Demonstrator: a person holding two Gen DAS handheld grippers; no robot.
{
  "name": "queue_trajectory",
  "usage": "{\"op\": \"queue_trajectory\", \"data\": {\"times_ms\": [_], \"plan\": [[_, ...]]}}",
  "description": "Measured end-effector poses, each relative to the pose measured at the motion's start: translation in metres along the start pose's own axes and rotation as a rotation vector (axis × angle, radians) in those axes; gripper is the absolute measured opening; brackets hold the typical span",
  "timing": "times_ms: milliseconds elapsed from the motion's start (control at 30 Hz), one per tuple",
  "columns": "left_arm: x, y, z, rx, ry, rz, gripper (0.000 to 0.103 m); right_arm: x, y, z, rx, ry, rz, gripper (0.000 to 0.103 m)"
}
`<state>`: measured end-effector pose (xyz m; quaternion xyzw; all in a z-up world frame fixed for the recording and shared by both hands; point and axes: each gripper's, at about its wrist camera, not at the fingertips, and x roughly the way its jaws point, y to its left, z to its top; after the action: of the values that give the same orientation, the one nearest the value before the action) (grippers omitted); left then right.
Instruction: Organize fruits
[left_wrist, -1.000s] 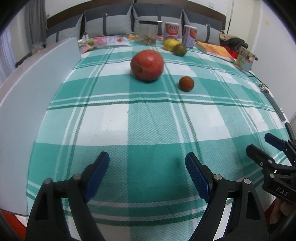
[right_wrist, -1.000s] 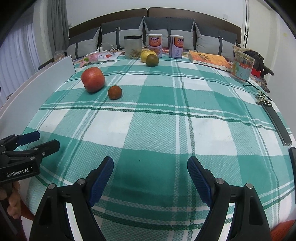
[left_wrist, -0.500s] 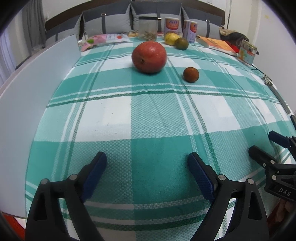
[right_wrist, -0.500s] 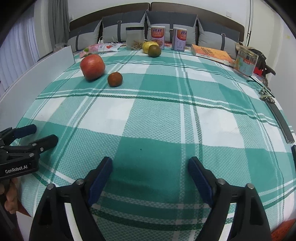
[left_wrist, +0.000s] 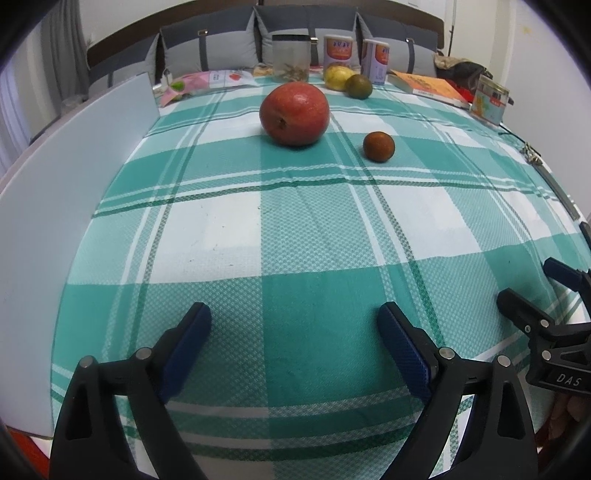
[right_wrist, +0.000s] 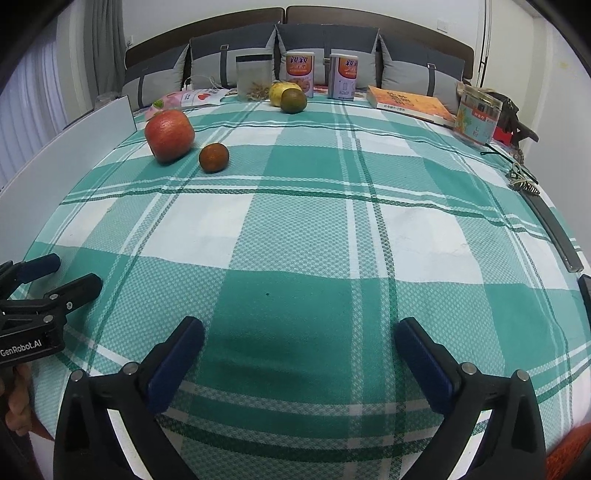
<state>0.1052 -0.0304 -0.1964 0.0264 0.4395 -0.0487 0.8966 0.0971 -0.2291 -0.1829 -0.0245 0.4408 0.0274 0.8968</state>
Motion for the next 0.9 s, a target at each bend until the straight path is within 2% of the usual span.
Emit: {"op": "queue_trajectory", "data": {"times_ms": [900], "plan": [[0.0001, 0.0009, -0.0012, 0.006, 0.003, 0.015, 0.096, 0.0019, 0.0007, 0.0014, -0.002, 0.018, -0.006, 0.103]]}}
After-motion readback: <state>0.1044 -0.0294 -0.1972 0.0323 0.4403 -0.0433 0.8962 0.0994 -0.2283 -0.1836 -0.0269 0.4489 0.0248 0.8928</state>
